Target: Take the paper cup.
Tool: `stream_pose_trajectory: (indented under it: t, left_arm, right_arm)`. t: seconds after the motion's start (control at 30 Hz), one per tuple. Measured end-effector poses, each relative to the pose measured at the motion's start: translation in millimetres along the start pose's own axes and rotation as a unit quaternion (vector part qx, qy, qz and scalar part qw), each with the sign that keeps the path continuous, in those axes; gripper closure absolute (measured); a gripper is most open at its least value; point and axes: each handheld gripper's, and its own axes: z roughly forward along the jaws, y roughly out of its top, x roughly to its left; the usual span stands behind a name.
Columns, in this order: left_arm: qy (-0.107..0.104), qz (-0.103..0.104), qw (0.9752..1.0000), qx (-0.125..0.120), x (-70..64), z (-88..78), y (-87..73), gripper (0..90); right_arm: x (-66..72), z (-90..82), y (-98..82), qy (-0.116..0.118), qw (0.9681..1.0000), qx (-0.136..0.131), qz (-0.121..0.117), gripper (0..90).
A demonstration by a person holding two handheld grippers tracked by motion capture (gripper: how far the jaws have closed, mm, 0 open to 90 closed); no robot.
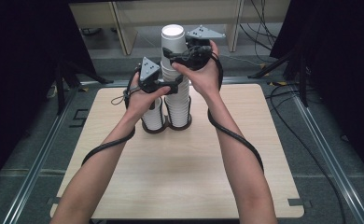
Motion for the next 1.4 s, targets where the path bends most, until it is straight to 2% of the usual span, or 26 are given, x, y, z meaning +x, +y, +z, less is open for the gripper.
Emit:
stream_pose_trajectory:
  t: [0.13, 0.2, 0.33, 0.37, 0.53, 0.57, 0.87, 0.93, 1.07, 1.4]
  left_arm:
    - [-0.004, -0.003, 1.0, 0.006, 0.4, 3.1, -0.1, 2.8]
    - [-0.005, -0.006, 0.9999, 0.007, 1.2, 5.1, -0.1, 3.2]
    - [-0.008, -0.003, 0.9999, 0.013, 1.6, 8.4, 1.4, 4.8]
    - [-0.007, -0.008, 0.9999, 0.012, 1.9, 9.4, 1.9, 4.9]
    - [-0.007, -0.006, 0.9998, 0.017, 2.6, 10.7, 1.6, 5.5]
    - [-0.008, -0.007, 0.9998, 0.018, 2.7, 11.1, 1.5, 5.4]
    - [-0.008, -0.006, 0.9997, 0.023, 3.0, 11.6, 1.9, 5.4]
    - [-0.009, -0.006, 0.9997, 0.023, 3.0, 11.5, 1.9, 5.4]
    - [-0.009, -0.006, 0.9997, 0.023, 2.9, 11.7, 2.0, 5.4]
    - [-0.009, -0.006, 0.9996, 0.025, 2.5, 12.0, 2.0, 5.3]
  right_arm:
    - [-0.4, 3.7, 0.0, 0.003, 0.9999, 0.008, 0.006, 14.6]
    - [-1.2, 5.6, -0.1, 0.004, 1.0, 0.008, -0.001, 14.6]
    - [0.0, 9.2, -0.3, 0.009, 0.9999, 0.011, 0.001, 13.9]
    - [0.3, 9.8, -0.5, 0.008, 0.9999, 0.011, 0.0, 13.6]
    - [-1.1, 10.7, -2.3, 0.006, 0.9999, 0.011, 0.004, 16.5]
    - [-0.6, 10.2, -2.7, 0.008, 0.9999, 0.01, 0.012, 16.9]
    - [-1.1, 9.7, -1.3, 0.007, 0.9999, 0.011, 0.002, 18.7]
    - [-0.6, 9.0, -0.9, 0.008, 0.9999, 0.01, 0.008, 19.1]
    - [-1.0, 6.7, 3.1, 0.008, 0.9999, -0.006, 0.011, 19.8]
    - [-1.3, 3.5, 10.2, 0.008, 0.9998, -0.016, 0.006, 21.1]
